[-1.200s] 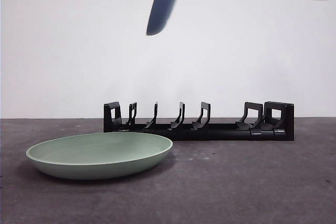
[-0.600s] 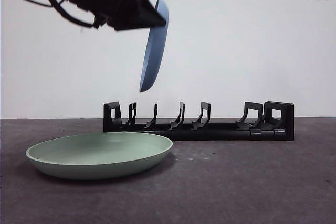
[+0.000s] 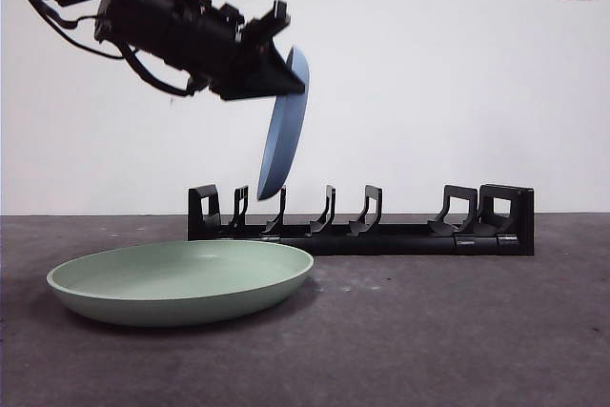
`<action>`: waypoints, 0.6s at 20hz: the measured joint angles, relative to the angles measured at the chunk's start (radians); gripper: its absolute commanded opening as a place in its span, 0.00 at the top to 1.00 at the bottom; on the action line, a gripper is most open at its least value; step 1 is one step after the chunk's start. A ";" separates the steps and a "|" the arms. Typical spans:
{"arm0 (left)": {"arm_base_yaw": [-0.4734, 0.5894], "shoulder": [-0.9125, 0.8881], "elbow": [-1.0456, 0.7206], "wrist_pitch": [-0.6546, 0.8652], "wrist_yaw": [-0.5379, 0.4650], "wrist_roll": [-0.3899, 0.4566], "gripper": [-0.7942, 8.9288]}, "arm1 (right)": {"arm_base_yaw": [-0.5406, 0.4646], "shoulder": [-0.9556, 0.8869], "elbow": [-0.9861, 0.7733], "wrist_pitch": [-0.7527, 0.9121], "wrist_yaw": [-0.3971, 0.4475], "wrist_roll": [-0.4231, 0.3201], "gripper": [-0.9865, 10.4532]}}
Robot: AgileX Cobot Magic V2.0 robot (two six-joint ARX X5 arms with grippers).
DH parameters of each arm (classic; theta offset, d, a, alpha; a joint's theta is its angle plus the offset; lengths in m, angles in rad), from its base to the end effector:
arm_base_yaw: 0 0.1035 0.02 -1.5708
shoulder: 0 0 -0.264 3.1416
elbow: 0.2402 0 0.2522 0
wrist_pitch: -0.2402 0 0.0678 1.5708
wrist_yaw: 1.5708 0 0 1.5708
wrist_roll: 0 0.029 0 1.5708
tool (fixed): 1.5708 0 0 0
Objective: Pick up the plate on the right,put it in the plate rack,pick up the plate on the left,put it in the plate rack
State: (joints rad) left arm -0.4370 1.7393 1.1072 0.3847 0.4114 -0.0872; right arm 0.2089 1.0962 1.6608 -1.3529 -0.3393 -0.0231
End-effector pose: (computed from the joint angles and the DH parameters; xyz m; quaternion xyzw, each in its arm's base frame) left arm 0.3474 -0.1751 0.2443 -0.0378 0.1411 -0.4027 0.9036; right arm 0.1362 0.0387 0.4526 0.0148 0.3803 0.2543 0.8891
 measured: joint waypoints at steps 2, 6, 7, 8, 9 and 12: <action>0.000 0.010 0.000 -0.047 -0.020 0.013 0.93 | 0.000 0.000 0.000 0.000 0.000 0.000 0.53; 0.000 0.013 0.000 -0.105 -0.036 0.061 0.93 | 0.000 0.000 0.000 0.000 0.000 -0.004 0.53; 0.000 0.013 0.000 -0.125 -0.046 0.071 0.93 | 0.000 0.000 0.000 0.000 0.000 -0.006 0.53; 0.000 0.013 0.000 -0.146 -0.058 0.084 0.93 | 0.000 0.000 0.000 0.000 0.000 -0.009 0.53; -0.001 0.013 0.000 -0.158 -0.072 0.105 0.93 | 0.000 0.000 0.000 0.000 0.000 -0.011 0.53; -0.002 0.013 0.004 -0.181 -0.086 0.133 0.92 | 0.000 0.000 0.000 0.000 0.000 -0.011 0.53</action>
State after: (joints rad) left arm -0.4389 1.7519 1.1110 0.2039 0.3256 0.0460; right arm 0.2089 1.0962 1.6608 -1.3533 -0.3397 -0.0345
